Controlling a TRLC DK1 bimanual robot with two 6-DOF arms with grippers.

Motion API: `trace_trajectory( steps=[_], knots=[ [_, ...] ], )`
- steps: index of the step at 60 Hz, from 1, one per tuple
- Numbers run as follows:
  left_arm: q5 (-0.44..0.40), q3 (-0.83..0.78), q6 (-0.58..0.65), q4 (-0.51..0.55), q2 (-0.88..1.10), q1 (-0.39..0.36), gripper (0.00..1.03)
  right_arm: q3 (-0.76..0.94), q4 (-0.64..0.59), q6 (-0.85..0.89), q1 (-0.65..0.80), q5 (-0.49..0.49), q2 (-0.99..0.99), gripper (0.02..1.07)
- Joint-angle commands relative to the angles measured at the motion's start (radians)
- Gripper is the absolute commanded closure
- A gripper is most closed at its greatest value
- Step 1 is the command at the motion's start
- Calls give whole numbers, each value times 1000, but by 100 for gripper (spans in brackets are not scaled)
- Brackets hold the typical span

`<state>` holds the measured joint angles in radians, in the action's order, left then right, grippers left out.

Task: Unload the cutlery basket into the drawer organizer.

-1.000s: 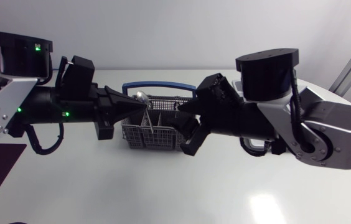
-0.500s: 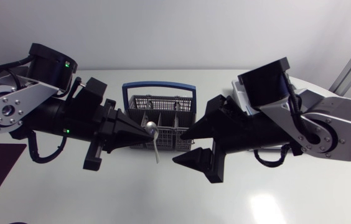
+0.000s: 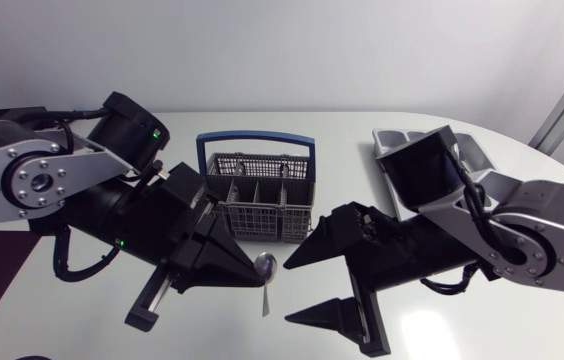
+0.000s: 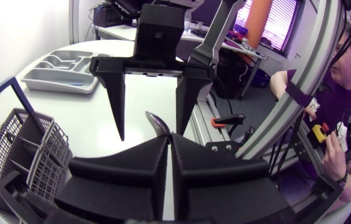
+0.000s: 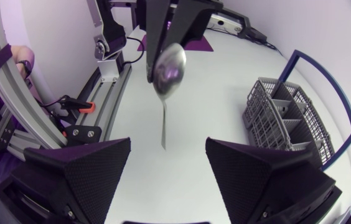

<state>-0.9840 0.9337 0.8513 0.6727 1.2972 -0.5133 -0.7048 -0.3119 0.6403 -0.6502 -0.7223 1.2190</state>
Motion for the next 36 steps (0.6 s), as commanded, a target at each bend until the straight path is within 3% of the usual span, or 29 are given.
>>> trace_trajectory(
  steps=[1,9,22,29,36],
  knots=[
    [-18,31,38,14,19,-24,100,5,-10,44,-23,-20,13,21],
    [-19,47,38,13,51,-50,100,-2,-7,78,-28,-60,31,44],
    [-19,63,32,11,68,-64,100,4,4,104,-28,-94,47,70],
    [-19,63,31,11,68,-67,100,5,4,114,-40,-111,47,93],
    [-19,63,31,11,67,-73,100,1,-3,114,-42,-114,62,96]
  ],
)
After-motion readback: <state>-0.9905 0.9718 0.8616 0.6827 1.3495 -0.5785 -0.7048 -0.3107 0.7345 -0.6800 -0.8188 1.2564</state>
